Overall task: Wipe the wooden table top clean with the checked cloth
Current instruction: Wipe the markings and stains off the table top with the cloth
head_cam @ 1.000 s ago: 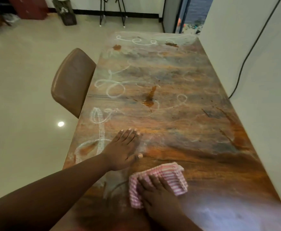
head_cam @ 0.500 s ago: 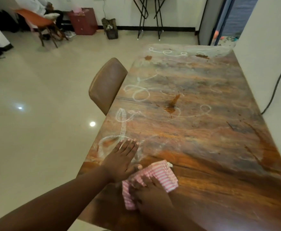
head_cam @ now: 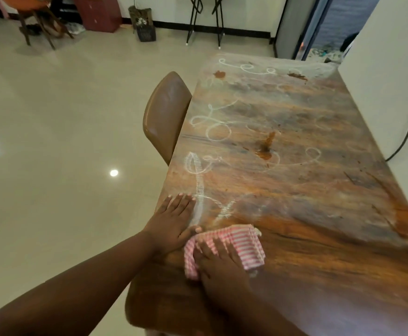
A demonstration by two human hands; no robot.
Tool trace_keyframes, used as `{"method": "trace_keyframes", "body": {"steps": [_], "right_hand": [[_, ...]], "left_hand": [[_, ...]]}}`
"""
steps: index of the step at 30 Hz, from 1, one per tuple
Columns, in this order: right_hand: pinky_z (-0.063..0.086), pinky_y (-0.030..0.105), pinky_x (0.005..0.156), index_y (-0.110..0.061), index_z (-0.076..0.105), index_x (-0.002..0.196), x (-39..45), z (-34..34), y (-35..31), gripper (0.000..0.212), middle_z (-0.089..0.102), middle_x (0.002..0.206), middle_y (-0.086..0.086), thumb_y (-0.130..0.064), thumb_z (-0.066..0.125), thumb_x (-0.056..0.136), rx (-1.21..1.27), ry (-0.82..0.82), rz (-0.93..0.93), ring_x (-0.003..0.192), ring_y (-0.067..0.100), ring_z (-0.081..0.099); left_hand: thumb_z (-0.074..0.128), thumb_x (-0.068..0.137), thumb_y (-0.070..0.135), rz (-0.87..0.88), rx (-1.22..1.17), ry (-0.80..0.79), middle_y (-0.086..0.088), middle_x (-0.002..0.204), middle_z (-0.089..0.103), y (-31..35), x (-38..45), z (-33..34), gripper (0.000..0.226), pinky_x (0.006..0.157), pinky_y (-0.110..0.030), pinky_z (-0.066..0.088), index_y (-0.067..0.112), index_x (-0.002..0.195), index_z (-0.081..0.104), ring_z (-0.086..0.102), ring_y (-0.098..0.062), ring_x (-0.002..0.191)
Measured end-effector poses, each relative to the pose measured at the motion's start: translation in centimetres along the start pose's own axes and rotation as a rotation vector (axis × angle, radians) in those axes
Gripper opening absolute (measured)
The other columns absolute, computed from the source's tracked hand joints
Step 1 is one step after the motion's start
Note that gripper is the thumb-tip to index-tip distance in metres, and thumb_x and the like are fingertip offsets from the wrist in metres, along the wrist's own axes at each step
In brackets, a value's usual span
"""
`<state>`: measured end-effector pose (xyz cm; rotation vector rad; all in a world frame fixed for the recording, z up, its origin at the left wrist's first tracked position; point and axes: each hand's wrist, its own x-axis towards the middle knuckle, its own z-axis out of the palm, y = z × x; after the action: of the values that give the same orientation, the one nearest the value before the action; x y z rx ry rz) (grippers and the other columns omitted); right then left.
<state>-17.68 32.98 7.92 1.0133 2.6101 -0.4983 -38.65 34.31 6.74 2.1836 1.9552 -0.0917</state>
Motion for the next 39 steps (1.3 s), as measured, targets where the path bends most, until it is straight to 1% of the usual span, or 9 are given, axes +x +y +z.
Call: {"method": "trace_keyframes", "body": {"steps": [2,5,9,16,21,27,32,36,39], "right_hand": [[0.014,0.037,0.112,-0.037,0.043,0.130,-2.5,0.9,0.2,0.051,0.054,0.133,-0.015,-0.047,0.036,0.080,-0.022,0.028,0.000,0.121,0.025,0.054],[0.016,0.033,0.105,-0.032,0.050,0.122,-3.3,2.2,3.0,0.040,0.058,0.126,-0.012,-0.045,0.034,0.088,-0.066,0.207,0.119,0.104,0.031,0.064],[0.021,0.060,0.107,-0.018,0.046,0.139,2.6,-0.2,1.5,0.054,0.037,0.147,0.003,-0.034,0.028,0.091,0.011,0.137,0.472,0.131,0.043,0.038],[-0.014,0.049,0.108,-0.032,0.006,0.149,9.0,-2.2,-7.2,0.050,-0.003,0.156,-0.008,-0.042,0.017,0.101,0.016,0.062,0.148,0.143,0.029,-0.008],[0.042,0.048,0.096,-0.034,0.047,0.133,3.7,-1.7,-3.9,0.047,0.051,0.136,-0.011,-0.047,0.020,0.098,-0.070,-0.046,0.091,0.121,0.032,0.053],[0.005,0.058,0.113,-0.022,0.007,0.150,11.1,-4.8,-4.0,0.064,-0.003,0.157,-0.001,-0.039,0.039,0.098,-0.113,-0.031,0.253,0.142,0.041,0.001],[-0.005,0.050,0.112,-0.032,0.008,0.150,11.2,-3.4,-9.4,0.052,0.005,0.157,-0.008,-0.043,0.021,0.100,0.024,0.026,0.109,0.143,0.034,0.002],[0.033,0.044,0.101,-0.036,0.044,0.135,4.7,-1.8,-6.7,0.047,0.044,0.139,-0.016,-0.047,0.026,0.093,0.001,-0.006,0.097,0.123,0.028,0.051],[0.015,0.041,0.114,-0.032,0.022,0.148,4.2,-2.4,-0.7,0.065,0.017,0.154,-0.013,-0.048,0.004,0.087,0.023,-0.068,0.292,0.142,0.028,0.021]], "left_hand": [[-0.021,0.072,0.076,-0.010,-0.020,0.014,-0.007,0.160,-0.006,-2.7,-0.2,-0.6,0.099,0.115,-0.039,-0.015,0.018,0.152,-0.008,-0.013,-0.021,0.146],[-0.027,0.068,0.076,-0.031,-0.013,0.014,-0.008,0.160,-0.002,-7.1,-0.7,-1.0,0.106,0.116,-0.041,-0.012,0.013,0.151,-0.006,-0.009,-0.024,0.146],[-0.021,0.074,0.073,-0.019,0.026,0.012,-0.005,0.160,-0.001,-10.7,-1.0,-0.8,0.099,0.116,-0.040,-0.014,0.015,0.151,-0.003,-0.011,-0.022,0.146],[-0.017,0.084,0.061,0.075,-0.032,0.049,-0.007,0.159,0.010,-12.3,-0.3,-0.8,0.087,0.117,-0.041,-0.010,0.014,0.151,0.012,-0.002,-0.024,0.147],[-0.004,0.081,0.043,0.102,-0.008,0.042,-0.007,0.160,0.007,-12.8,-0.3,-0.1,0.078,0.115,-0.041,-0.013,0.014,0.152,0.010,-0.006,-0.026,0.147],[-0.006,0.076,0.040,0.103,0.049,0.021,-0.008,0.160,0.001,-13.1,-0.3,0.7,0.081,0.113,-0.040,-0.018,0.015,0.152,0.004,-0.009,-0.027,0.146],[-0.001,0.077,0.040,0.107,0.041,0.032,-0.009,0.160,0.005,-13.4,0.2,0.7,0.080,0.114,-0.040,-0.016,0.012,0.152,0.009,-0.006,-0.028,0.146],[0.010,0.082,0.035,0.126,0.028,0.074,-0.013,0.157,0.019,-13.7,0.5,0.4,0.073,0.116,-0.040,-0.010,0.008,0.149,0.021,0.008,-0.031,0.146],[0.019,0.086,0.034,0.156,0.015,0.100,-0.013,0.154,0.027,-13.2,0.8,0.8,0.067,0.114,-0.041,-0.004,0.008,0.148,0.027,0.015,-0.032,0.144]]}}
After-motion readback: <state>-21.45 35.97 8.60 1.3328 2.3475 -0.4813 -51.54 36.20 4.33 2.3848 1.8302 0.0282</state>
